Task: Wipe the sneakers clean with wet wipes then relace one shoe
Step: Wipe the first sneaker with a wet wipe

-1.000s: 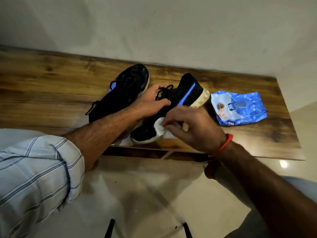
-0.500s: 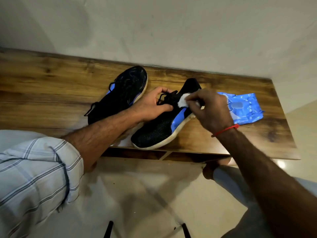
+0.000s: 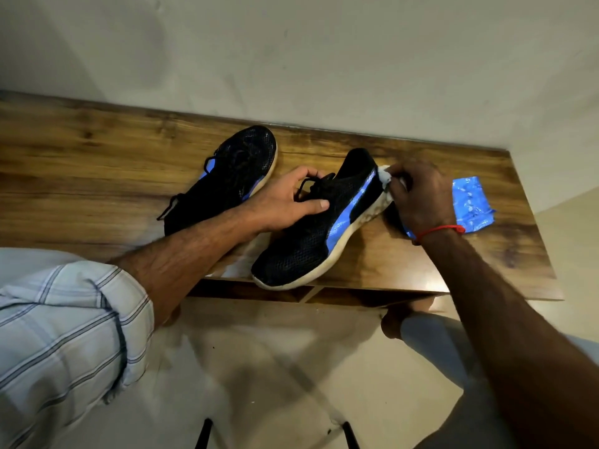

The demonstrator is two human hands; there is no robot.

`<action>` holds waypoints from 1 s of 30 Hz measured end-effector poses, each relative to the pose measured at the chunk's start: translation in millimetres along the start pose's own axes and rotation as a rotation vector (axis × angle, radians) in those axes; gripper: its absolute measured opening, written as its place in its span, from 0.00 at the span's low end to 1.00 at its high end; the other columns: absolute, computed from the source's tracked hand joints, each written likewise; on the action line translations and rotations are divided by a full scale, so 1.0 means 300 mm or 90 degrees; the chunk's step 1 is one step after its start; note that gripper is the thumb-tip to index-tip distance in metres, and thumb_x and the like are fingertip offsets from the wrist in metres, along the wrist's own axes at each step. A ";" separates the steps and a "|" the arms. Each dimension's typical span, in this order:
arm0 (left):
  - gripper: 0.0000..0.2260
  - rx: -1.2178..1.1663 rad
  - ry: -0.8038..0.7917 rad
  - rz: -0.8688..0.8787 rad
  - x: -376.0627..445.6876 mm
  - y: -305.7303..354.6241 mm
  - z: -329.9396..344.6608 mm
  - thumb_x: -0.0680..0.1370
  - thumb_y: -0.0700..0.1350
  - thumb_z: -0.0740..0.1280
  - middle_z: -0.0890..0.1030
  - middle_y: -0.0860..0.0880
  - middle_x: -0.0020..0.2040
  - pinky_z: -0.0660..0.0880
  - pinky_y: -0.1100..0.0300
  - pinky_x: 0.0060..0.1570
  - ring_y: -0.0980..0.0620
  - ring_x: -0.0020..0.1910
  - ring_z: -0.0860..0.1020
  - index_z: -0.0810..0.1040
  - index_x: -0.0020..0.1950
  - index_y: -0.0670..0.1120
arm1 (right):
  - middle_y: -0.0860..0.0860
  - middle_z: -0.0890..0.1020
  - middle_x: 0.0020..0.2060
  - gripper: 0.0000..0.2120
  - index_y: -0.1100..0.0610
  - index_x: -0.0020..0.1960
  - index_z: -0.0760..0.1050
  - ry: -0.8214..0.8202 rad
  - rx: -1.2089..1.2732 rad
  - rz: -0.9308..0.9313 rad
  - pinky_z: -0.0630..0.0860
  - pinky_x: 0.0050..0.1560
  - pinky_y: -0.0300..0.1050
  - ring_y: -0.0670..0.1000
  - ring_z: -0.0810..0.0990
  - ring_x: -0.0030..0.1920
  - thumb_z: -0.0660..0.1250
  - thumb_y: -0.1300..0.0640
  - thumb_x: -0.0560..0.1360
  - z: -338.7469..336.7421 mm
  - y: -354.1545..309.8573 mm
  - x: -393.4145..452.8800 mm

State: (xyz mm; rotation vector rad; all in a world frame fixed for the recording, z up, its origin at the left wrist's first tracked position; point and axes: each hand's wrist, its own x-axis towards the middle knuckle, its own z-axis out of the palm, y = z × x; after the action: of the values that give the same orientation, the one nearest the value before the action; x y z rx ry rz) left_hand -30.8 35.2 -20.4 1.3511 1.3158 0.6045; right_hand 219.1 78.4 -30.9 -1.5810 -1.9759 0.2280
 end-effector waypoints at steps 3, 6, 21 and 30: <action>0.17 0.100 0.039 0.023 0.008 0.000 -0.023 0.81 0.51 0.68 0.84 0.47 0.51 0.80 0.62 0.41 0.52 0.48 0.84 0.74 0.70 0.55 | 0.55 0.82 0.41 0.04 0.59 0.45 0.82 0.018 0.044 -0.054 0.64 0.46 0.31 0.53 0.78 0.45 0.70 0.64 0.72 0.009 -0.055 -0.023; 0.17 0.179 0.073 0.041 0.017 0.002 -0.045 0.82 0.53 0.66 0.83 0.50 0.52 0.79 0.64 0.42 0.54 0.48 0.83 0.75 0.71 0.55 | 0.54 0.81 0.42 0.03 0.60 0.46 0.81 -0.055 0.082 -0.210 0.69 0.49 0.34 0.52 0.78 0.44 0.70 0.63 0.74 0.014 -0.137 -0.066; 0.26 0.683 -0.077 0.341 0.010 0.030 -0.051 0.77 0.69 0.56 0.77 0.53 0.63 0.49 0.49 0.74 0.49 0.74 0.62 0.78 0.56 0.49 | 0.49 0.86 0.44 0.07 0.62 0.50 0.82 -0.243 0.522 -0.024 0.80 0.51 0.43 0.49 0.83 0.47 0.72 0.65 0.72 -0.173 -0.133 -0.019; 0.16 0.446 0.104 0.216 -0.005 0.067 -0.001 0.81 0.62 0.63 0.77 0.54 0.40 0.68 0.60 0.36 0.57 0.38 0.75 0.76 0.47 0.50 | 0.45 0.87 0.42 0.09 0.65 0.54 0.81 -0.159 0.495 0.049 0.79 0.46 0.36 0.44 0.85 0.46 0.71 0.68 0.74 -0.164 -0.133 -0.009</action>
State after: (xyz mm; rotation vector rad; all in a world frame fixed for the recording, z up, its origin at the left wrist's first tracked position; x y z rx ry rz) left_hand -24.3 38.4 -1.7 2.1647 1.5130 0.5023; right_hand 212.9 53.8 27.3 -1.1392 -1.6736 1.1180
